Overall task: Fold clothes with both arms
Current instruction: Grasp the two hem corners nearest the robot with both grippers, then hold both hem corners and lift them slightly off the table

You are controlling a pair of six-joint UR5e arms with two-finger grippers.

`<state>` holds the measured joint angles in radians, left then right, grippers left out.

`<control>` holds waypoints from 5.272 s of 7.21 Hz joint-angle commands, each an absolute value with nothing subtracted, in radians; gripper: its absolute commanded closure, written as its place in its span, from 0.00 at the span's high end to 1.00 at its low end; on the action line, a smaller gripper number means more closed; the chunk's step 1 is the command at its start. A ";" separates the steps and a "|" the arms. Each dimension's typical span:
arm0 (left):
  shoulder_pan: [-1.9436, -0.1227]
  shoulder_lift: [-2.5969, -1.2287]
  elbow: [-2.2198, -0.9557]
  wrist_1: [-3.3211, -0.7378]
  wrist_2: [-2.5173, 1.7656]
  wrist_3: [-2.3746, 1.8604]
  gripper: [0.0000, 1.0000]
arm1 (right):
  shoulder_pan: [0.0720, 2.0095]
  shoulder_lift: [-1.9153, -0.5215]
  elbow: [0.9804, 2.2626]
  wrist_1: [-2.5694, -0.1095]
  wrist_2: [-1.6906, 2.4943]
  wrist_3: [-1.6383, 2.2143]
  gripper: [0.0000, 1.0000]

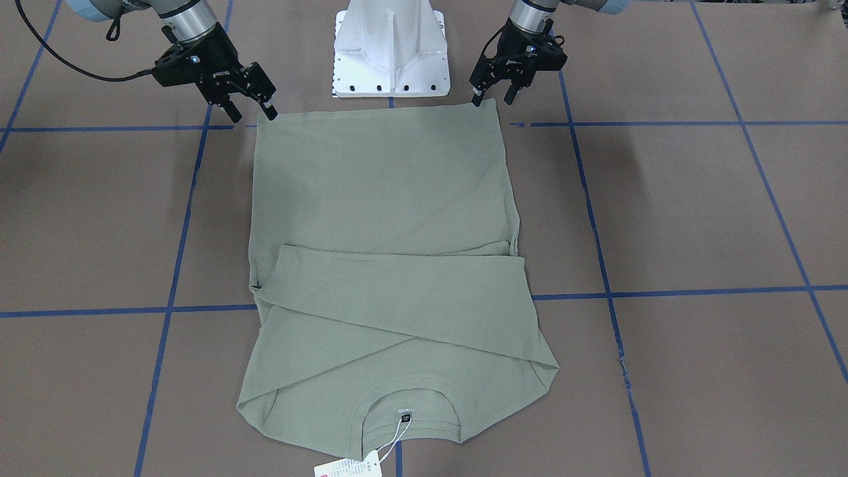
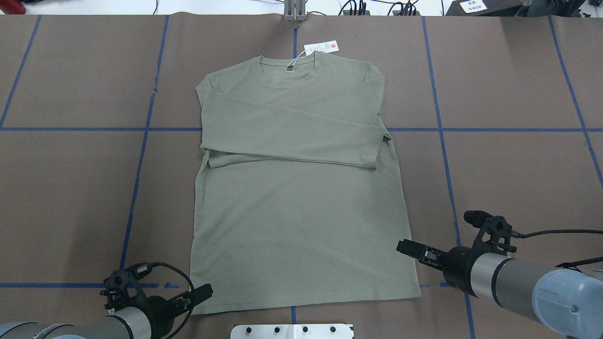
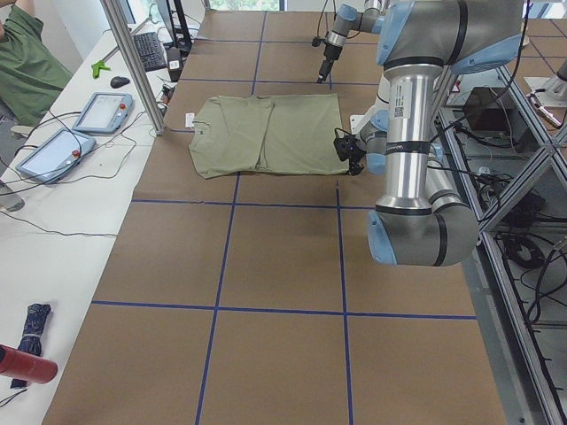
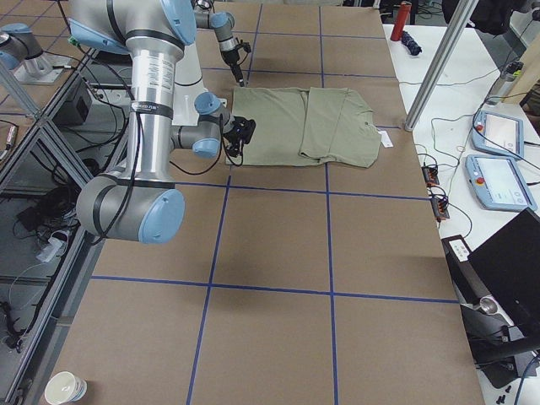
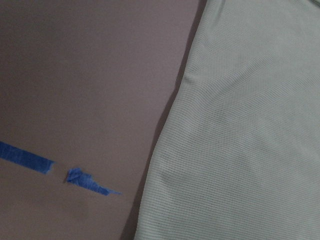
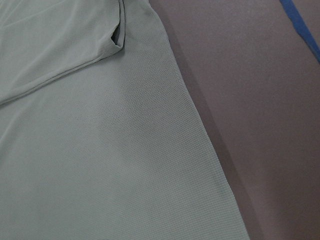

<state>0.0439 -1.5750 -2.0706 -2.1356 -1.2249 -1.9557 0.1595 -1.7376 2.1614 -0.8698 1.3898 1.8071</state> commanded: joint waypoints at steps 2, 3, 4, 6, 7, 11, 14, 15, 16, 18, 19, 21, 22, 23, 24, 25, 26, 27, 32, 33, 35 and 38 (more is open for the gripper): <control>0.044 -1.606 -2.033 -2.135 -1.229 -1.953 0.96 | 0.160 -1.738 2.163 -0.870 1.390 1.807 1.00; 0.044 -1.605 -2.033 -2.134 -1.229 -1.953 0.93 | 0.160 -1.736 2.161 -0.870 1.390 1.807 1.00; 0.044 -1.605 -2.034 -2.135 -1.229 -1.953 0.82 | 0.160 -1.735 2.161 -0.870 1.390 1.807 1.00; 0.044 -1.603 -2.033 -2.132 -1.258 -1.951 0.44 | 0.158 -1.732 2.163 -0.870 1.390 1.807 1.00; 0.046 -1.598 -2.034 -2.132 -1.256 -1.951 0.42 | 0.158 -1.730 2.163 -0.870 1.390 1.807 1.00; 0.078 -1.591 -2.042 -2.120 -1.253 -1.951 0.00 | 0.158 -1.732 2.161 -0.870 1.390 1.807 1.00; 0.066 -1.597 -2.149 -2.118 -1.282 -1.884 0.00 | 0.160 -1.743 2.160 -0.885 1.404 1.863 1.00; 0.057 -1.591 -2.160 -2.120 -1.284 -1.890 0.00 | 0.163 -1.747 2.166 -0.920 1.416 1.934 0.97; 0.026 -1.603 -2.172 -2.121 -1.285 -1.890 0.00 | 0.164 -1.749 2.164 -0.928 1.436 1.945 0.96; 0.025 -1.605 -2.189 -2.125 -1.289 -1.891 0.00 | 0.160 -1.802 2.167 -0.951 1.437 1.959 0.96; 0.023 -1.605 -2.206 -2.126 -1.286 -1.894 0.00 | 0.152 -1.798 2.166 -0.953 1.436 1.959 0.95; 0.023 -1.617 -2.214 -2.128 -1.285 -1.894 0.00 | 0.085 -1.795 2.152 -0.954 1.404 1.960 0.93; 0.023 -1.623 -2.217 -2.128 -1.284 -1.894 0.00 | 0.060 -1.763 2.129 -0.956 1.388 1.962 0.82; 0.025 -1.623 -2.217 -2.128 -1.281 -1.896 0.00 | 0.045 -1.726 2.109 -0.978 1.367 1.962 0.74; 0.025 -1.623 -2.217 -2.128 -1.281 -1.896 0.00 | 0.022 -1.686 2.108 -1.049 1.346 1.960 0.72; 0.025 -1.623 -2.215 -2.128 -1.281 -1.898 0.00 | 0.020 -1.674 2.111 -1.064 1.339 1.960 0.72; 0.025 -1.621 -2.215 -2.128 -1.281 -1.899 0.00 | 0.009 -1.681 2.111 -1.066 1.332 1.960 0.71; 0.025 -1.621 -2.214 -2.128 -1.281 -1.899 0.00 | 0.008 -1.687 2.111 -1.066 1.328 1.960 0.71; 0.025 -1.621 -2.217 -2.128 -1.281 -1.898 0.00 | -0.009 -1.707 2.108 -1.066 1.327 1.962 0.55; 0.025 -1.621 -2.217 -2.128 -1.281 -1.898 0.00 | -0.009 -1.707 2.109 -1.066 1.327 1.962 0.53; 0.023 -1.621 -2.229 -2.128 -1.279 -1.898 0.00 | -0.011 -1.706 2.111 -1.066 1.327 1.960 0.43; 0.023 -1.620 -2.237 -2.126 -1.279 -1.898 0.00 | -0.021 -1.707 2.112 -1.068 1.328 1.960 0.00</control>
